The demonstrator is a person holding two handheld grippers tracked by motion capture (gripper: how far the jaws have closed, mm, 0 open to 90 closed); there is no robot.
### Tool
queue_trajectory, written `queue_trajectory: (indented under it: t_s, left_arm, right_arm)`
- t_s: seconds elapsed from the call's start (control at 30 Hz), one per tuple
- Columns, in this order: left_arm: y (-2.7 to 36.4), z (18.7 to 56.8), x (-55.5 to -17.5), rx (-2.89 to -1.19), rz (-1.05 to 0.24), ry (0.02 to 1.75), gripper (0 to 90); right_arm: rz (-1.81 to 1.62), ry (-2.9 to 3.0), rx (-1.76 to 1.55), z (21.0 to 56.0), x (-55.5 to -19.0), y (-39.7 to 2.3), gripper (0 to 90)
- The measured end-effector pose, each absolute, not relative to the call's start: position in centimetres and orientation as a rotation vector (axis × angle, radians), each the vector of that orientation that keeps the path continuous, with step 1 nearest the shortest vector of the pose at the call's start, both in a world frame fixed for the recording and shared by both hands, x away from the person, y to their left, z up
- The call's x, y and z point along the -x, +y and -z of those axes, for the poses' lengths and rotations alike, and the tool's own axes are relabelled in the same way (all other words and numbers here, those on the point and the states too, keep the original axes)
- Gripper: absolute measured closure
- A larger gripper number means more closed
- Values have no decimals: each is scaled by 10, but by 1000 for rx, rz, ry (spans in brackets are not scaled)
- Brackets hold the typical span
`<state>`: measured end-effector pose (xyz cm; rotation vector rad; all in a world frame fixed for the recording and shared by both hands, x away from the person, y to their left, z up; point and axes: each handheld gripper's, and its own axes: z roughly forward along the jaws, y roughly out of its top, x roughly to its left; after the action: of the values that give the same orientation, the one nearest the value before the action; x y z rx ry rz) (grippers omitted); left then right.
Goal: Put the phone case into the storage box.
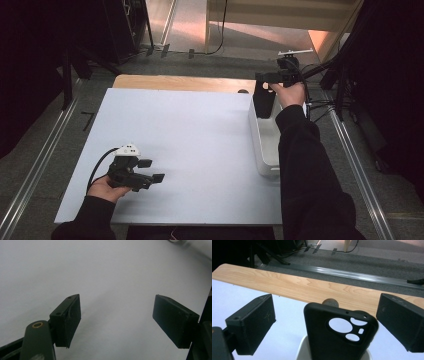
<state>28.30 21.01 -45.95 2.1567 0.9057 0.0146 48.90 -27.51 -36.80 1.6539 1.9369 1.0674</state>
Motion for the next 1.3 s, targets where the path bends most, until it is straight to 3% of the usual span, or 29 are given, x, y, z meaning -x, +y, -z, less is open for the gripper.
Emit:
queue_trajectory:
  t_s: [0.6,1.3]
  left_arm:
    - [211,459,-283,-2153,-17,910,227]
    - [212,459,-284,-2149,-17,913,226]
  right_arm:
    - [-1117,2078,-1577,337,-472,-259,9]
    - [-1210,2278,-1431,330,-430,-234,60]
